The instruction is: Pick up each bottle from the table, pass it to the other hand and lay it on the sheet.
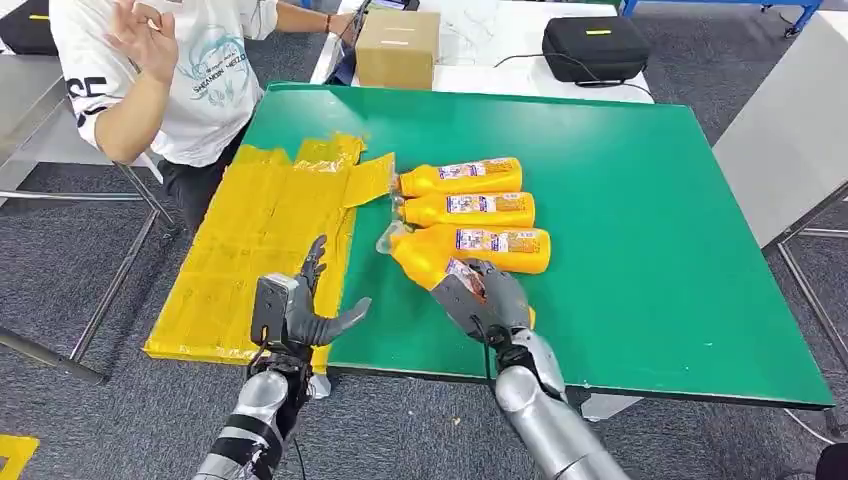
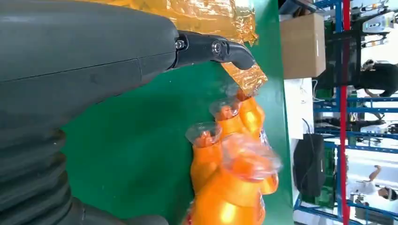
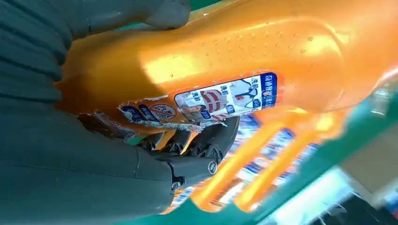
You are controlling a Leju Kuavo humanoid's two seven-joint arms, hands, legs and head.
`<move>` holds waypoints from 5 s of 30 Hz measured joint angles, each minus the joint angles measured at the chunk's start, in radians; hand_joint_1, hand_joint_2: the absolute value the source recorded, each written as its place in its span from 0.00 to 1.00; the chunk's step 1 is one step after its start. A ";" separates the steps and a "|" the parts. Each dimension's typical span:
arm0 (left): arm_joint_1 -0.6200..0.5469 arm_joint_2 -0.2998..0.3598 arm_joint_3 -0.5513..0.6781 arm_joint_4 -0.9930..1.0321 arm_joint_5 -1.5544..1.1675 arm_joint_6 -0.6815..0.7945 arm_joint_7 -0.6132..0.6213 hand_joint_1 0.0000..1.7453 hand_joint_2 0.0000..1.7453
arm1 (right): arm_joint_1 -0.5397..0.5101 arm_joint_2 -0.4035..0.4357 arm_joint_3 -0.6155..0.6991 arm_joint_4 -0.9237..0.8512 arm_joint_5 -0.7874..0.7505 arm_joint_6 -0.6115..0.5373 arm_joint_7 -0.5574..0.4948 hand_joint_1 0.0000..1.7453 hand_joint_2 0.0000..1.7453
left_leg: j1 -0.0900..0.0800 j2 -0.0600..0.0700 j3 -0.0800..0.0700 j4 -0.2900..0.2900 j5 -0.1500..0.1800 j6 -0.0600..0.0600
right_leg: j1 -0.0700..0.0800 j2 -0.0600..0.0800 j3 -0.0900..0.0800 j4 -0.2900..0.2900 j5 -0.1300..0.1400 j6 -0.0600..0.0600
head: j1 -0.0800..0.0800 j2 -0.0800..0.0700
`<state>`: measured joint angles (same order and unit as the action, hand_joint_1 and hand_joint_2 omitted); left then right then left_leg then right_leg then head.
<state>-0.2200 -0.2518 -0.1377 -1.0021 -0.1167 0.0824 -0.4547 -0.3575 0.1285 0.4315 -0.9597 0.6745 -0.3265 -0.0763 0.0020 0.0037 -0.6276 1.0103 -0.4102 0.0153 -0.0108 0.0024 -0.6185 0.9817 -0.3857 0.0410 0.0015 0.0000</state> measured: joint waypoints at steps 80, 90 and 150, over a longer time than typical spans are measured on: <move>-0.057 0.092 -0.008 -0.193 -0.100 0.169 0.010 1.00 1.00 | 0.042 0.116 0.058 -0.120 -0.283 -0.074 -0.209 0.00 1.00 | 0.000 -0.003 -0.009 0.000 0.001 0.000 | 0.000 -0.003 -0.008 0.000 0.000 0.000 | 0.000 0.000; -0.131 0.180 -0.025 -0.135 -0.472 0.212 0.016 1.00 1.00 | 0.050 0.108 0.016 -0.193 -0.286 -0.037 -0.218 0.00 1.00 | 0.000 -0.002 -0.009 0.000 0.001 0.000 | 0.000 -0.003 -0.008 0.000 0.000 0.000 | 0.000 0.000; -0.457 0.406 -0.222 0.624 -1.081 0.143 0.149 0.00 1.00 | -0.037 0.114 0.027 -0.137 -0.356 0.082 -0.245 0.00 1.00 | 0.000 -0.004 0.002 -0.001 0.002 -0.001 | 0.000 -0.003 0.003 0.001 0.000 -0.001 | 0.001 0.000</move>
<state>-0.6773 0.1537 -0.3594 -0.3780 -1.1978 0.2254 -0.3056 -0.3944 0.2430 0.4582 -1.0963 0.3181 -0.2445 -0.3216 0.0021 -0.0005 -0.6258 1.0096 -0.4077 0.0141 -0.0110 -0.0008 -0.6156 0.9828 -0.3855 0.0405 0.0023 0.0000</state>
